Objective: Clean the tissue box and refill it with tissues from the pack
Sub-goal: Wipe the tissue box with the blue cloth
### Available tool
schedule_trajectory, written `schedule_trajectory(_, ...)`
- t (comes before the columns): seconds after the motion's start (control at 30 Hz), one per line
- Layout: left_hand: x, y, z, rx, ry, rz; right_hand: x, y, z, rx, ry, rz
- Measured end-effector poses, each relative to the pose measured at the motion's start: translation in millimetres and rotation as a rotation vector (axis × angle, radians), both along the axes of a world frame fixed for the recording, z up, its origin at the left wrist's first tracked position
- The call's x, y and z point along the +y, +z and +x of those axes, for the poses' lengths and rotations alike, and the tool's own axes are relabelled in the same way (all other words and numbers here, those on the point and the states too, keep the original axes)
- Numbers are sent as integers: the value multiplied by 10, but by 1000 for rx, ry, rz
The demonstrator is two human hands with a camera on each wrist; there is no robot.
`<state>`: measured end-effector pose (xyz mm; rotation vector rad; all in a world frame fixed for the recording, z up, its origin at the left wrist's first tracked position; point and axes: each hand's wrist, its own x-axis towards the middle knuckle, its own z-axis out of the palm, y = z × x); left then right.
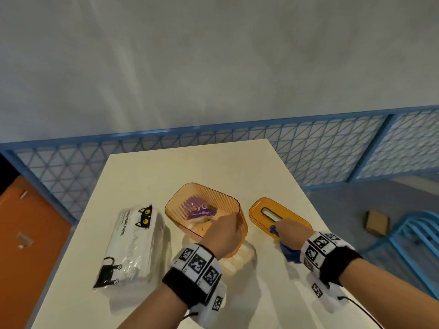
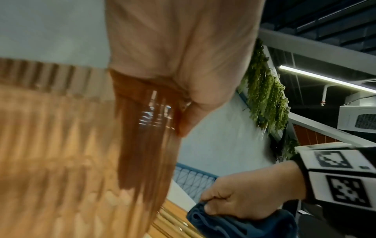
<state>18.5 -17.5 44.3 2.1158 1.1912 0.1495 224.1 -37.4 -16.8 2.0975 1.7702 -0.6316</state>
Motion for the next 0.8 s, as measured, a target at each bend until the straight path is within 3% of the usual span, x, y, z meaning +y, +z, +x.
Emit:
schedule_trajectory(0.07, 4, -82, 162, 49, 94, -71, -100, -125, -38, -4, -20, -52)
schedule_trajectory(0.13, 12, -150, 313, 84, 164, -120, -216, -203, -71, -16, 5, 21)
schedule_trajectory(0.37, 101, -337, 726, 149, 311, -191, -488, -329, -180, -297, 109, 160)
schedule_trajectory(0.5, 204, -340, 869, 130, 366, -235, -487, -630, -49, -170, 33, 227)
schedule_trajectory(0.57, 238, -363, 890, 145, 324, -210, -533, -447, -164, -188, 92, 212)
schedule_trajectory(0.7, 248, -438, 860, 278, 197, -149, -659, -490, -138, -18, 12, 130)
schedule_trajectory(0.8, 254, -415, 859, 294, 202, -176, -770, -532, -49, 28, 27, 140)
